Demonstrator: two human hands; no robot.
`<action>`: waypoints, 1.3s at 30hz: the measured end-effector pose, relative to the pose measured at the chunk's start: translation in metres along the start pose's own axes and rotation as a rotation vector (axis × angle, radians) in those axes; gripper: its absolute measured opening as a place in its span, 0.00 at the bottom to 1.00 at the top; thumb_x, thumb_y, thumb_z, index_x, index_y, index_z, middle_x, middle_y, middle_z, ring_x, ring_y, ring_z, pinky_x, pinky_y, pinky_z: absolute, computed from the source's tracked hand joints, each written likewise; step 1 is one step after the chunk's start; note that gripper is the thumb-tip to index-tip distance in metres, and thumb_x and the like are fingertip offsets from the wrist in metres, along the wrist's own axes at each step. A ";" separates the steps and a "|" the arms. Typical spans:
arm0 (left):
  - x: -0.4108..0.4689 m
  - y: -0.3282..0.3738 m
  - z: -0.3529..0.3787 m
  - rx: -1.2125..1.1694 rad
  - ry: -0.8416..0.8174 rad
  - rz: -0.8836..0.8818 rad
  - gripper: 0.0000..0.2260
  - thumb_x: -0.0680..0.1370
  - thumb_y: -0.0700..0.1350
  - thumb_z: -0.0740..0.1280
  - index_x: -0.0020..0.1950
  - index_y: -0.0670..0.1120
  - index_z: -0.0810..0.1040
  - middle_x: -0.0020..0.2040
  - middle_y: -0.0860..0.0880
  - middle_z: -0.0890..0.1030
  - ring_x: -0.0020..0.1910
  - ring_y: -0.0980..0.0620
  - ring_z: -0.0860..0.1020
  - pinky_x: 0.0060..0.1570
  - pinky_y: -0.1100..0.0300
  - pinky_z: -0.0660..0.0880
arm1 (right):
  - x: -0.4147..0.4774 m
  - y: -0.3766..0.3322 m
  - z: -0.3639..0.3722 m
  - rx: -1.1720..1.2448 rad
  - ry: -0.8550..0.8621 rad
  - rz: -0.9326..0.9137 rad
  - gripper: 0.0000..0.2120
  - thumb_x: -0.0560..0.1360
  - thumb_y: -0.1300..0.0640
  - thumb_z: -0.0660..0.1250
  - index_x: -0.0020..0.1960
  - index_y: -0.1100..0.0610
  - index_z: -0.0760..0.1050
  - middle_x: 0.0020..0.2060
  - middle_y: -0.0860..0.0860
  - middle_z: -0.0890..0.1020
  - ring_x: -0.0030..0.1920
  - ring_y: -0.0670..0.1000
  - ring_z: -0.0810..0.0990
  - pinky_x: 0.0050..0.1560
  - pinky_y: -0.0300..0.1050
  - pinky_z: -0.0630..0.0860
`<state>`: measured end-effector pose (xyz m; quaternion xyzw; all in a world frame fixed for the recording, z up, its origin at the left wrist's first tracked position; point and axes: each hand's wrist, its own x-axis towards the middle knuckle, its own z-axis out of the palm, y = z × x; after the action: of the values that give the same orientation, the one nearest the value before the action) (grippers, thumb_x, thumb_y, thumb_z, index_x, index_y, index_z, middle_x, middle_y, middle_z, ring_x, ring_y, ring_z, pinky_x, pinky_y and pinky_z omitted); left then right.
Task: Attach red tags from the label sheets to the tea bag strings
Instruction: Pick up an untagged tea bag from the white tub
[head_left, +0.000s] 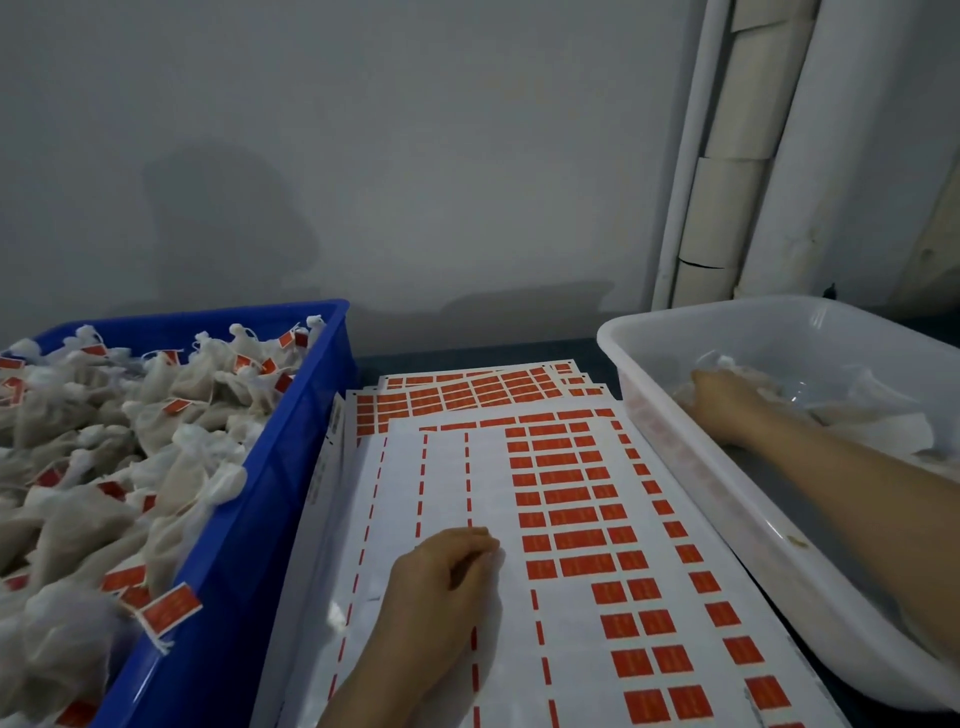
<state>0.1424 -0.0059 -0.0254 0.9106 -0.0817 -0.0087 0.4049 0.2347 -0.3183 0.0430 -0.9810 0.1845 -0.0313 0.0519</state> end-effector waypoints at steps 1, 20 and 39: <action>0.000 0.000 0.000 0.001 0.001 0.000 0.09 0.79 0.51 0.62 0.57 0.58 0.77 0.51 0.68 0.73 0.43 0.71 0.71 0.38 0.83 0.63 | -0.002 -0.001 0.000 -0.020 0.023 0.011 0.18 0.78 0.49 0.59 0.61 0.62 0.72 0.54 0.57 0.76 0.47 0.53 0.73 0.43 0.42 0.65; -0.012 0.002 0.007 0.307 -0.171 0.115 0.25 0.73 0.67 0.59 0.70 0.65 0.64 0.72 0.68 0.59 0.71 0.58 0.56 0.70 0.52 0.58 | -0.068 -0.022 -0.091 0.966 0.347 -0.077 0.14 0.78 0.59 0.56 0.55 0.51 0.79 0.52 0.53 0.81 0.53 0.55 0.78 0.57 0.55 0.76; -0.032 0.014 -0.006 0.568 -0.418 0.004 0.36 0.66 0.70 0.66 0.68 0.60 0.57 0.71 0.59 0.62 0.70 0.52 0.59 0.70 0.40 0.51 | -0.153 -0.124 0.007 1.228 -0.175 -0.071 0.03 0.79 0.53 0.58 0.49 0.48 0.70 0.43 0.44 0.76 0.35 0.44 0.75 0.39 0.33 0.75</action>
<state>0.1096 -0.0056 -0.0131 0.9653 -0.1638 -0.1713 0.1099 0.1374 -0.1471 0.0433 -0.7765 0.0950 -0.0527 0.6207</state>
